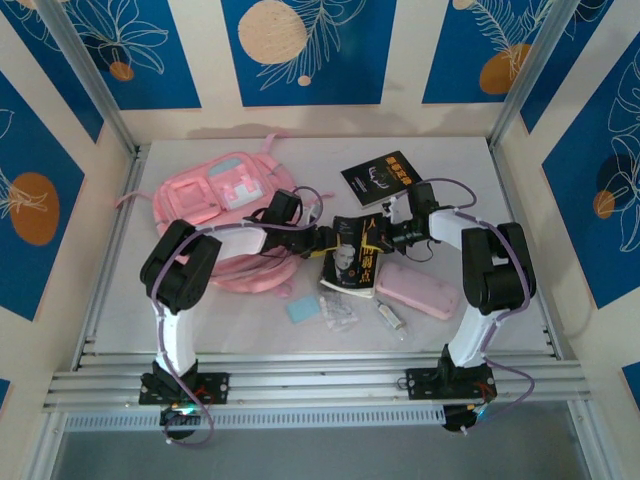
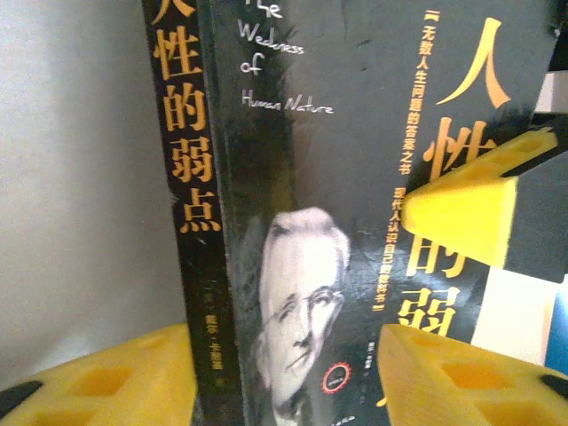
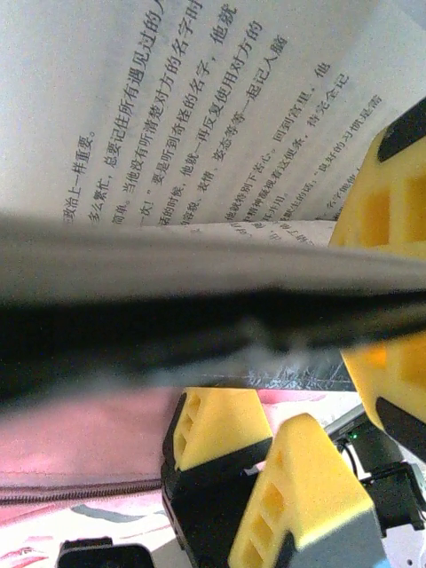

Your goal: Pack books, pencil case, and school supplies into a backpack

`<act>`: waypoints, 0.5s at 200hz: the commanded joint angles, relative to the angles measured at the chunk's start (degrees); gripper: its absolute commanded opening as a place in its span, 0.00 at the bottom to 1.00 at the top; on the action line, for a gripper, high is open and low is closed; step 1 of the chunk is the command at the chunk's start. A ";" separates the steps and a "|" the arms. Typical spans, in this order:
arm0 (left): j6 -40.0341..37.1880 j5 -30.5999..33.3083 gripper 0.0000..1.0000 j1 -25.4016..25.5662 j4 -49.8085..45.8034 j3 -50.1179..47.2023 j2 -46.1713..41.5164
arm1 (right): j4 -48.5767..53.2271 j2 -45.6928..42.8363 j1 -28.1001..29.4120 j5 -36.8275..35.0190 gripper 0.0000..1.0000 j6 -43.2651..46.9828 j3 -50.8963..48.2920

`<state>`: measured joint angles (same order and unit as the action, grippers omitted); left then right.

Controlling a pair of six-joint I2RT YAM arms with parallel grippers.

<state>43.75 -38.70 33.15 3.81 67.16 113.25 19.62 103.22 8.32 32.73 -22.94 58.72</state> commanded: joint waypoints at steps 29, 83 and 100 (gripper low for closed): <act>9.53 -8.83 0.48 3.04 16.79 -0.48 2.70 | 2.64 4.19 2.50 -5.44 0.00 0.79 2.75; 1.81 -5.62 0.32 4.12 3.30 2.88 1.48 | 3.59 5.58 3.11 -6.71 0.00 0.53 3.94; -1.21 -3.49 0.17 4.00 -1.66 3.55 0.54 | 3.72 5.09 3.03 -6.37 0.00 0.31 4.12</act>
<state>48.18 -39.94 34.11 7.77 67.70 115.68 23.44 106.74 9.58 26.06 -22.90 61.73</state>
